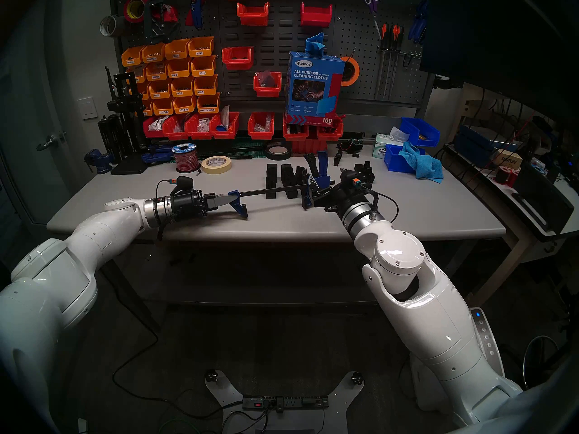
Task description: Clamp the two 3D printed pieces together with the clamp
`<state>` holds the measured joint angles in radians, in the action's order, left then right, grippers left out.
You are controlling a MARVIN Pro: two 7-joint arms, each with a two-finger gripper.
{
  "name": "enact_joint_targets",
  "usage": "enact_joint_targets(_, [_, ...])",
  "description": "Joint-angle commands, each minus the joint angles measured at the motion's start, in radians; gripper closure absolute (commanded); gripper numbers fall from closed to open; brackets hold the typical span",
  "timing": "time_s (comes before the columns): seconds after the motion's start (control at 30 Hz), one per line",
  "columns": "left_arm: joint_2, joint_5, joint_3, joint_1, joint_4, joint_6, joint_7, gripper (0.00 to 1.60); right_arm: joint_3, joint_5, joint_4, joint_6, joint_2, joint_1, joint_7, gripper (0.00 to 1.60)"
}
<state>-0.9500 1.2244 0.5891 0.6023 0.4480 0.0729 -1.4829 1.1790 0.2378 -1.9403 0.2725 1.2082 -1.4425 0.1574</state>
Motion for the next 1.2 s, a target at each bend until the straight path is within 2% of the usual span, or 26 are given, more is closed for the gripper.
enact_joint_targets(0.0, [0.003, 0.012, 0.003, -0.023, 0.001, -0.001, -0.001, 1.60, -0.010, -0.007, 0.027, -0.006, 0.032, 0.087, -0.010, 0.00])
enact_joint_targets(0.33, [0.003, 0.014, 0.001, -0.024, 0.001, -0.001, -0.001, 1.60, -0.040, -0.031, 0.113, -0.009, 0.066, 0.130, 0.000, 0.00])
enact_joint_targets(0.5, [0.003, 0.015, 0.000, -0.024, 0.001, -0.001, -0.001, 1.60, -0.059, -0.054, 0.158, -0.033, 0.089, 0.147, 0.024, 0.00])
enact_joint_targets(1.17, [0.003, 0.018, -0.003, -0.025, 0.001, -0.002, -0.001, 1.60, -0.079, -0.091, 0.174, -0.063, 0.112, 0.158, 0.085, 0.00])
